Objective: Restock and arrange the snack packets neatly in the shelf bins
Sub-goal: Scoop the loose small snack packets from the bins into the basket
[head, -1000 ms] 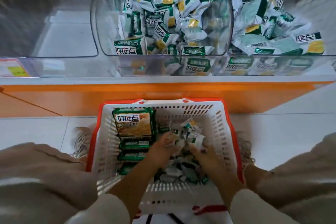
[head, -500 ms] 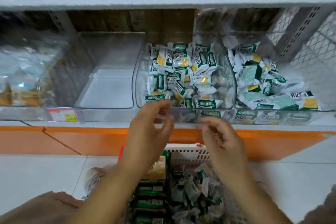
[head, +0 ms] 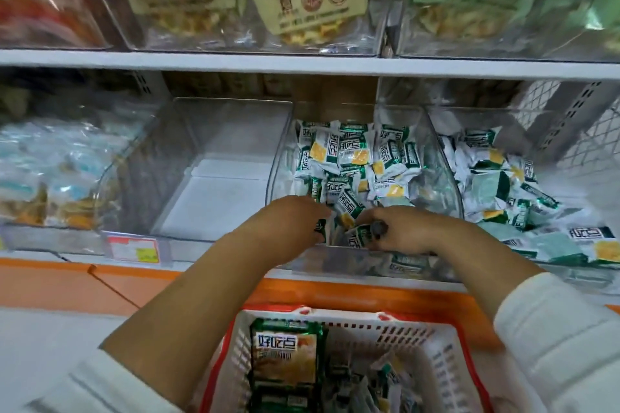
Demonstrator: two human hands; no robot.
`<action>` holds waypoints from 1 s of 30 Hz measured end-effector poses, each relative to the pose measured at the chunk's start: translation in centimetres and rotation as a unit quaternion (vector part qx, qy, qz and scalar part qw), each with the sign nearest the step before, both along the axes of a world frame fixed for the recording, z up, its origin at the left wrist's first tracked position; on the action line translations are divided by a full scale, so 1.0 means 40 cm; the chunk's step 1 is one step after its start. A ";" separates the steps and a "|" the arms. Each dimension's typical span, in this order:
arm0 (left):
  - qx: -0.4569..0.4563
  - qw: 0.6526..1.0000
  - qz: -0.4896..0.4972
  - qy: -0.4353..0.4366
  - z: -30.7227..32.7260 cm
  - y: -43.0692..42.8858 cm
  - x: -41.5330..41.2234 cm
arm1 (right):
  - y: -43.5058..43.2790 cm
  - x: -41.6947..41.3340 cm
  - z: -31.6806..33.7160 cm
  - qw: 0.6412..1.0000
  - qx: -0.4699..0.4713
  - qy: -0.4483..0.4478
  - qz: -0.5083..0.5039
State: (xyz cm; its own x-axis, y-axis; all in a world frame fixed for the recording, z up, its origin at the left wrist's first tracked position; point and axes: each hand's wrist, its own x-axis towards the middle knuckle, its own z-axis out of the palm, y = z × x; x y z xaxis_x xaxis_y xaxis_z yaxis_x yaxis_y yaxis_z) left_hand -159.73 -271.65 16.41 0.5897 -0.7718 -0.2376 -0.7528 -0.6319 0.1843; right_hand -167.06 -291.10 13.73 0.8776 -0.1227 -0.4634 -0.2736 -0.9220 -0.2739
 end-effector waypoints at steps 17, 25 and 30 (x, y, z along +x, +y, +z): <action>-0.567 0.767 0.270 0.130 -0.094 0.139 -0.187 | 0.017 -0.065 0.038 0.896 0.218 -0.351 -0.161; -0.428 0.790 0.348 0.269 -0.321 0.124 -0.343 | 0.148 -0.354 -0.002 0.787 0.338 -0.437 -0.274; -0.236 0.850 0.295 0.368 -0.527 0.116 -0.407 | 0.151 -0.498 -0.321 0.888 0.266 -0.188 -0.325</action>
State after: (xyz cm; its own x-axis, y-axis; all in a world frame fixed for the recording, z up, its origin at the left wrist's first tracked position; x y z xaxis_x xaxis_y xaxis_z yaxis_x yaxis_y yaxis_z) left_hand -176.02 -266.99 -4.69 0.7326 -0.5049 -0.4564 0.0987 -0.5847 0.8052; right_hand -186.97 -285.08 0.89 0.8063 -0.5113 -0.2974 -0.4980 -0.3156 -0.8077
